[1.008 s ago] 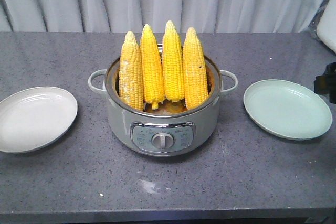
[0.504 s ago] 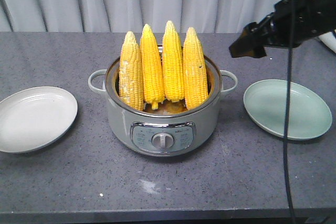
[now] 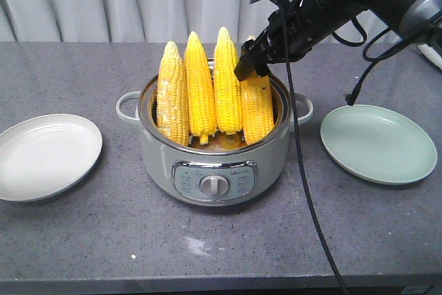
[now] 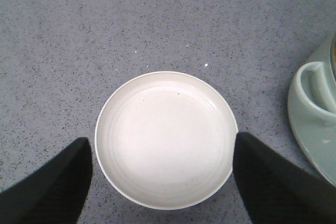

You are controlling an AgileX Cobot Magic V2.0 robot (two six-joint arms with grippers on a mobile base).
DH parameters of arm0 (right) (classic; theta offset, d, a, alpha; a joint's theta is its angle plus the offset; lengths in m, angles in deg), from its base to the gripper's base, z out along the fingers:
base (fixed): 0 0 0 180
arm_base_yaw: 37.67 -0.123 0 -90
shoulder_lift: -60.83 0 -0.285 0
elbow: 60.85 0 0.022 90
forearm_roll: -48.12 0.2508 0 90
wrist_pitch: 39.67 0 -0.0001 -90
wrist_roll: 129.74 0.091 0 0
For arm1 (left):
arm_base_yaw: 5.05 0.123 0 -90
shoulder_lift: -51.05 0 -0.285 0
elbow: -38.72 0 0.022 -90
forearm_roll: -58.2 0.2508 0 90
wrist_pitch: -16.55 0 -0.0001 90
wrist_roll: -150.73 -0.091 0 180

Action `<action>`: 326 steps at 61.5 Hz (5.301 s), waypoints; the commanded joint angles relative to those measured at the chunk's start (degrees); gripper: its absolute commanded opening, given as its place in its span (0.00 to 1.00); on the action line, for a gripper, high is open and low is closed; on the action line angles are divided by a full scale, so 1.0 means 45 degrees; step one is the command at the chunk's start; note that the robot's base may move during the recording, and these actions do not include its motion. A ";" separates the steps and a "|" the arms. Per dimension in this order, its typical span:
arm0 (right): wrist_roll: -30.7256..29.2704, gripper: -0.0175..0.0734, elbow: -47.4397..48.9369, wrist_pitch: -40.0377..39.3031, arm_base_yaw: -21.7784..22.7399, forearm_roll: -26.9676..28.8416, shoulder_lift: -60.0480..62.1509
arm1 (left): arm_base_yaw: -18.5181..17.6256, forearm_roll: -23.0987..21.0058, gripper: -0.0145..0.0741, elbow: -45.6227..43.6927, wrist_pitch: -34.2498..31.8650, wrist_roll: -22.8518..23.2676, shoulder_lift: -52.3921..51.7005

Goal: Distribute corn equally
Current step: 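Reach the right gripper to the corn cob nearest the green plate, then grasp the cob with the right gripper and lift it out, then lower the cob onto the green plate and open the right gripper, then reach the left gripper to the cob nearest the white plate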

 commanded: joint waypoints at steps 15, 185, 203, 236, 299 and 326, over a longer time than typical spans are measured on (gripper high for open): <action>0.0277 0.60 0.0606 -0.0702 -0.0058 0.0144 0.0195 | 0.0015 -0.0052 0.78 -0.0452 -0.0858 0.0129 -0.0145; 0.3013 0.84 -0.1804 0.1475 0.5614 -0.1456 0.0564 | 0.0015 -0.0052 0.78 -0.0452 -0.0873 0.0117 -0.0145; 0.2777 0.90 -0.1804 0.1325 0.5614 -0.1037 0.1507 | 0.0015 -0.0052 0.78 -0.0452 -0.0873 0.0117 -0.0145; 0.1149 0.86 -0.3193 0.1908 0.5555 0.1365 0.6651 | -0.0026 -0.0205 0.78 -0.0452 -0.1265 0.0014 -0.0120; 0.0639 0.85 -0.5901 0.0432 0.5555 0.1769 0.9141 | -0.3706 -0.6370 0.78 -0.5658 -0.3619 -0.5341 0.7792; 0.0639 0.85 -0.5901 0.0421 0.5555 0.1803 0.9042 | -0.3829 -0.6436 0.77 -0.6533 -0.3478 -0.5317 0.9238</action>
